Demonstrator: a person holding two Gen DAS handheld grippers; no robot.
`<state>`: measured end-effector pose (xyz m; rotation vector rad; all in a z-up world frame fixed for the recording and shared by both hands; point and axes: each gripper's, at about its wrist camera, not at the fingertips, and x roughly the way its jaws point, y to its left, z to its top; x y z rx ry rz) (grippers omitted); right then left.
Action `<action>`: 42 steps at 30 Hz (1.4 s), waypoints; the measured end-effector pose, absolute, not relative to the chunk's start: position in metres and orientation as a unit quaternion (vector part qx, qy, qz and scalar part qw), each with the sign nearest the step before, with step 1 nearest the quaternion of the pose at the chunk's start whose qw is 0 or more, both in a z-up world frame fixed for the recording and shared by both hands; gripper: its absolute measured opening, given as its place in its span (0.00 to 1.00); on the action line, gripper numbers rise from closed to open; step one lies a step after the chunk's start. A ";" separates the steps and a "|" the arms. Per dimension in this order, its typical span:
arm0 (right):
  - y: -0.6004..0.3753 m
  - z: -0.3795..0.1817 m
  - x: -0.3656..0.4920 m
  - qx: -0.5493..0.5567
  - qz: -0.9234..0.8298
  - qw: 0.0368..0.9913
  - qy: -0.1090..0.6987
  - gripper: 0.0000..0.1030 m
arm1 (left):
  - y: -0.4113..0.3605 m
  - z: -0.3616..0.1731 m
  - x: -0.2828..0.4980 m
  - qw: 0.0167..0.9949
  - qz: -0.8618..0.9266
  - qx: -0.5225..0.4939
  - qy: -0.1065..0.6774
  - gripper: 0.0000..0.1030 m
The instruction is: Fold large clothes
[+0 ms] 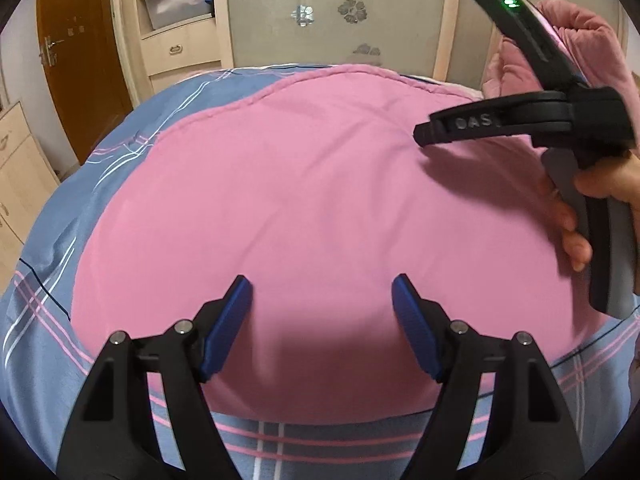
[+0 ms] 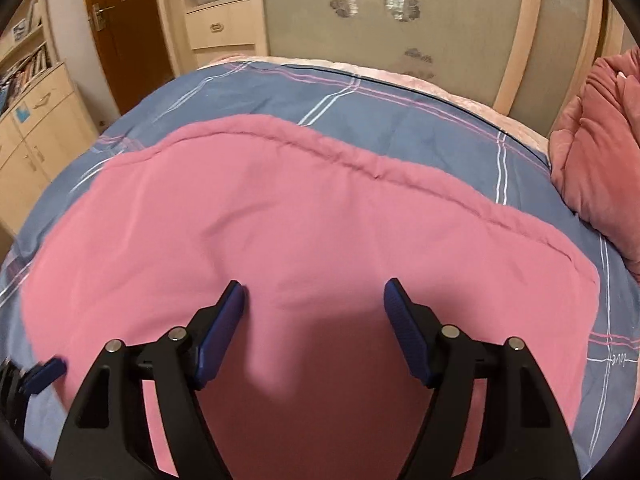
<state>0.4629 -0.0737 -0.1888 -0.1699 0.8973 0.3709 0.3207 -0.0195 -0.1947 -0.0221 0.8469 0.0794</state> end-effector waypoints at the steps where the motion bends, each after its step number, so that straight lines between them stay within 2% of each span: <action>1: -0.074 -0.193 0.472 -0.078 0.168 0.884 0.429 0.73 | -0.019 -0.197 0.322 0.910 0.040 -0.010 0.412 0.73; 7: -0.085 -0.213 0.509 -0.041 0.106 0.889 0.443 0.75 | -0.027 -0.202 0.321 0.906 0.041 0.008 0.422 0.73; 12: -0.132 -0.171 0.475 0.024 0.112 0.922 0.370 0.75 | -0.019 -0.179 0.308 0.914 0.023 -0.006 0.405 0.72; 16: -0.203 -0.158 0.459 0.066 0.095 0.918 0.379 0.75 | -0.039 -0.165 0.310 0.921 -0.004 0.001 0.391 0.73; 22: -0.240 -0.194 0.464 0.036 0.079 0.888 0.452 0.75 | -0.077 -0.191 0.347 0.901 -0.008 0.017 0.433 0.74; 26: -0.255 -0.226 0.492 0.080 0.062 0.878 0.469 0.83 | -0.084 -0.204 0.355 0.896 0.008 0.035 0.442 0.77; 30: -0.280 -0.247 0.518 0.134 -0.002 0.870 0.475 0.82 | -0.085 -0.209 0.354 0.893 0.003 0.041 0.449 0.79; 32: -0.292 -0.238 0.515 0.162 0.000 0.876 0.454 0.76 | -0.083 -0.207 0.355 0.894 0.003 0.044 0.447 0.80; 37: -0.308 -0.181 0.449 0.147 0.061 0.911 0.380 0.75 | -0.086 -0.182 0.338 0.908 -0.024 0.019 0.417 0.78; 42: -0.284 -0.173 0.402 0.113 0.146 0.891 0.416 0.75 | -0.116 -0.186 0.348 0.902 -0.031 0.039 0.429 0.78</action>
